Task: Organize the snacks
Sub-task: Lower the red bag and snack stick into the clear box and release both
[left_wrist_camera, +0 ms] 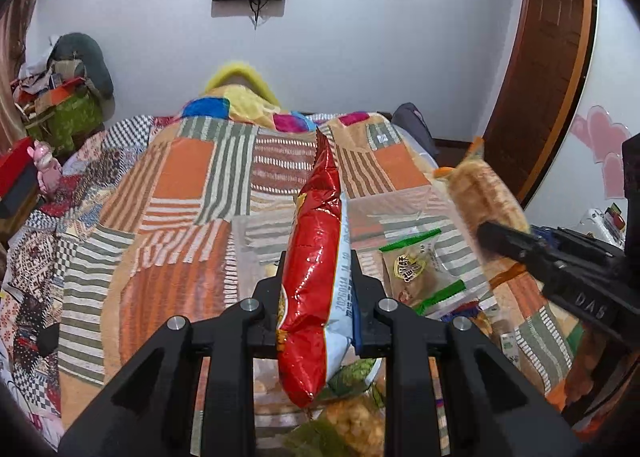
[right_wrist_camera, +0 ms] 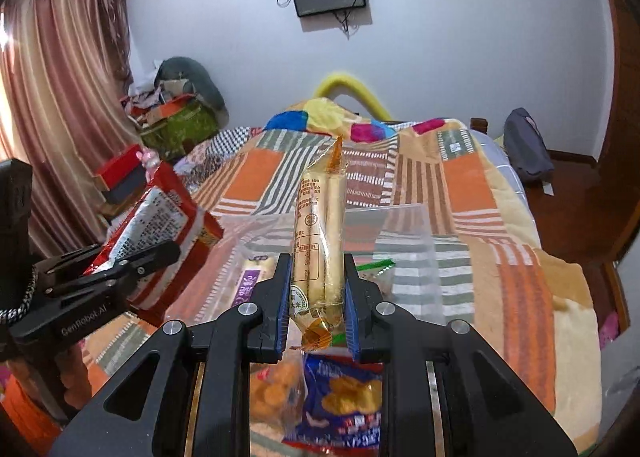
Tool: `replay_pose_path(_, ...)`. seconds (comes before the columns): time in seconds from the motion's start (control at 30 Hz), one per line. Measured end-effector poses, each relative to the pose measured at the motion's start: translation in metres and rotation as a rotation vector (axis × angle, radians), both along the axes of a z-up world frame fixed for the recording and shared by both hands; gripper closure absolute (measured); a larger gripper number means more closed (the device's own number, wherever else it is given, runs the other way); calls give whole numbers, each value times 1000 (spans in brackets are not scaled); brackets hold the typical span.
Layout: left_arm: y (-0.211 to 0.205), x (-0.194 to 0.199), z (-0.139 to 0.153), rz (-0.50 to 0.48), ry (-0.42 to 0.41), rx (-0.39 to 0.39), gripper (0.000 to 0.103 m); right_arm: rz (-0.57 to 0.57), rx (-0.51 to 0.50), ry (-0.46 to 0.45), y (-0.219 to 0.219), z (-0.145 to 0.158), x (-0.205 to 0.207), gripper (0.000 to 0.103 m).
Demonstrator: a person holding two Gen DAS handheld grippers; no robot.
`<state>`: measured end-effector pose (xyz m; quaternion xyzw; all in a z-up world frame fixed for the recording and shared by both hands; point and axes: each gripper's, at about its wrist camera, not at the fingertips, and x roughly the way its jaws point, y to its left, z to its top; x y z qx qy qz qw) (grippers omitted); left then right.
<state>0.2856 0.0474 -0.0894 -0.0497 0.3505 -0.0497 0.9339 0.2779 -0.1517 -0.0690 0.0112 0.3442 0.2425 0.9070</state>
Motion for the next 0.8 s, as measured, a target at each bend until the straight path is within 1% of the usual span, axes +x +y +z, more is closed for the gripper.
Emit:
replay_pose_path(0.13, -5, 15, -14, -3, 39, 9, 80, 20, -35, 35, 13, -12, 11, 82)
replay_pose_path(0.3, -8, 29, -27, -4, 76, 5, 80, 25, -55, 97, 25, -29, 24, 82)
replay_pose_path(0.43, -12, 35, -34, -13, 93, 33, 80, 44, -71, 145, 31, -39, 29, 82)
replay_pose_path(0.63, -15, 36, -34, -3, 91, 52, 77, 64, -105, 156, 34, -40, 20, 80)
replay_pose_path(0.73, -18, 30, -28, -5, 81, 67, 66, 68, -101, 148, 30, -34, 15, 76)
replay_pose_path(0.8, -19, 23, -21, -5, 59, 73, 49, 67, -95, 132, 26, -27, 10, 75)
